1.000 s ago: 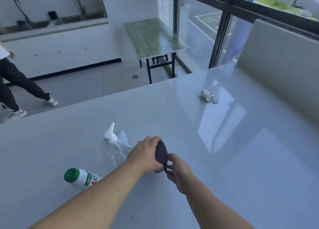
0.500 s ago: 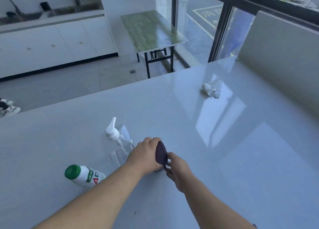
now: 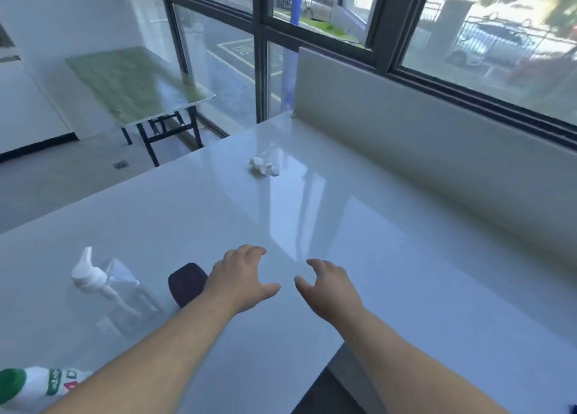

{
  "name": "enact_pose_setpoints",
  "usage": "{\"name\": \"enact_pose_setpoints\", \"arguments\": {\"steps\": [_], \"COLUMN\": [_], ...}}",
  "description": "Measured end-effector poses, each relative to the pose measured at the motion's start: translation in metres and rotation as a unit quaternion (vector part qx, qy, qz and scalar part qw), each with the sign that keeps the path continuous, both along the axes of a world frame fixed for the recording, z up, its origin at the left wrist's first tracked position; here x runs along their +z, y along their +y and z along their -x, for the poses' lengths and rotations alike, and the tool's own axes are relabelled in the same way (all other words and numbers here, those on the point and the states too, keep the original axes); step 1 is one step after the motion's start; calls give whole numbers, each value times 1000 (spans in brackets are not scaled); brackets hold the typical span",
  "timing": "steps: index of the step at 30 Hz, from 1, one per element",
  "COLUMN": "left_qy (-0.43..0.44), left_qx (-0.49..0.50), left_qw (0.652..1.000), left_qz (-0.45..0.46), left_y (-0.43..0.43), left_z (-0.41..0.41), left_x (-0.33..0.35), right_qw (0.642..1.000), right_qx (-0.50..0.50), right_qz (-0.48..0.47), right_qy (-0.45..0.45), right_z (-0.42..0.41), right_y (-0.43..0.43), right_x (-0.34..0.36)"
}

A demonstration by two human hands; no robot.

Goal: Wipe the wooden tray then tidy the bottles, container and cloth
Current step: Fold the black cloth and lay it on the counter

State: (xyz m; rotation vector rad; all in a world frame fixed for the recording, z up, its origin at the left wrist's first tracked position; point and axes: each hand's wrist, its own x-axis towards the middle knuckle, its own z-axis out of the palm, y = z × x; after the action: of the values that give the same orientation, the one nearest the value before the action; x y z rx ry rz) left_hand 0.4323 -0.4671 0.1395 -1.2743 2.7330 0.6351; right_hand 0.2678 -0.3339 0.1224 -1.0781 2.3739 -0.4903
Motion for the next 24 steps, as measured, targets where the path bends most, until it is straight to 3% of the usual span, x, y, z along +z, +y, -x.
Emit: {"name": "enact_pose_setpoints", "arguments": {"steps": [14, 24], "left_qy": [-39, -74], "left_qx": [-243, -360], "left_qw": [968, 928], "left_qz": [-49, -52], "left_y": [230, 448], "left_z": [205, 302], "left_x": [-5, -47], "right_qw": [973, 960], "right_qx": [-225, -261], "right_qz": [-48, -99], "right_qy": [25, 16], "right_z": [142, 194], "right_y": [304, 540], "right_x": [1, -45]}}
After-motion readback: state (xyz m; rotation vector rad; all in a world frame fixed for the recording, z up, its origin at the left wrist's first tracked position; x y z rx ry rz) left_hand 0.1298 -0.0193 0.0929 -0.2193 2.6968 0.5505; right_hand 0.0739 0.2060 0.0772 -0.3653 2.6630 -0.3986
